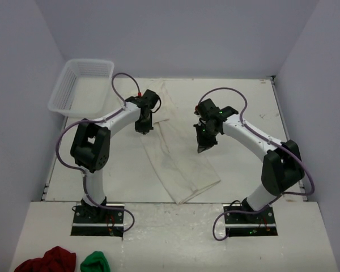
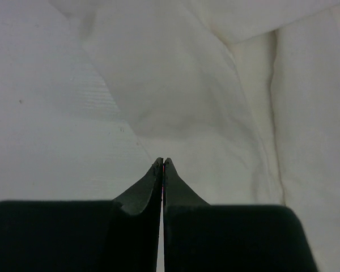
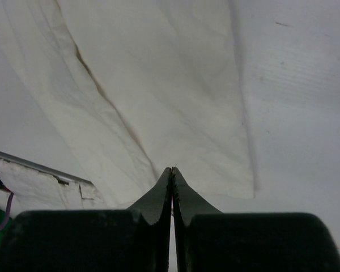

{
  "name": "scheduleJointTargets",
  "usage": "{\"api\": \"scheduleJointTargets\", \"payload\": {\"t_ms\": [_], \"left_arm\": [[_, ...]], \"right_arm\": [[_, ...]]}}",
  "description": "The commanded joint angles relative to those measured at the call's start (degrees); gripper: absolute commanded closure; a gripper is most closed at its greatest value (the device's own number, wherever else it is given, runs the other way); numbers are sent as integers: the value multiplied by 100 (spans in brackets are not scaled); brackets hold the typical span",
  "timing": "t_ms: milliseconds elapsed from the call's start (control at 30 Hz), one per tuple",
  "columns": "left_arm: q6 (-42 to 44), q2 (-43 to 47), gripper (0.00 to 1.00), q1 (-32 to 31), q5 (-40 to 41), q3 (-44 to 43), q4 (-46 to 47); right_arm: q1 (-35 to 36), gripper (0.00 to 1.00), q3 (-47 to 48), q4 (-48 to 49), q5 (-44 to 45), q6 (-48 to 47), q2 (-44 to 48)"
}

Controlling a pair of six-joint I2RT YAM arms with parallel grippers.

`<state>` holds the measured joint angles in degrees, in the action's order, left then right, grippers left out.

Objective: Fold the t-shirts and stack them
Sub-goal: Rotate the tshirt 90 degrees

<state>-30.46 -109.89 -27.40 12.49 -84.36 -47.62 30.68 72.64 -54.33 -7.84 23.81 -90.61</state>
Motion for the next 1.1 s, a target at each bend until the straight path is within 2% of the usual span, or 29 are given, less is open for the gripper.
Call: {"api": "scheduleJointTargets", "payload": {"t_ms": [0, 133, 400, 1067], "left_arm": [[13, -435, 100, 94, 245, -476, 16], [57, -761, 100, 348, 175, -915, 24], [233, -1517, 100, 850, -344, -1451, 33], [778, -2695, 100, 850, -853, -2479, 112]], "right_arm": [[-27, 100, 84, 694, -402, -96, -386], [-27, 100, 110, 845, -613, -131, -992], [-18, 100, -39, 1037, -807, -158, -1380], [79, 100, -1567, 2250, -1036, 326, -1539]]}}
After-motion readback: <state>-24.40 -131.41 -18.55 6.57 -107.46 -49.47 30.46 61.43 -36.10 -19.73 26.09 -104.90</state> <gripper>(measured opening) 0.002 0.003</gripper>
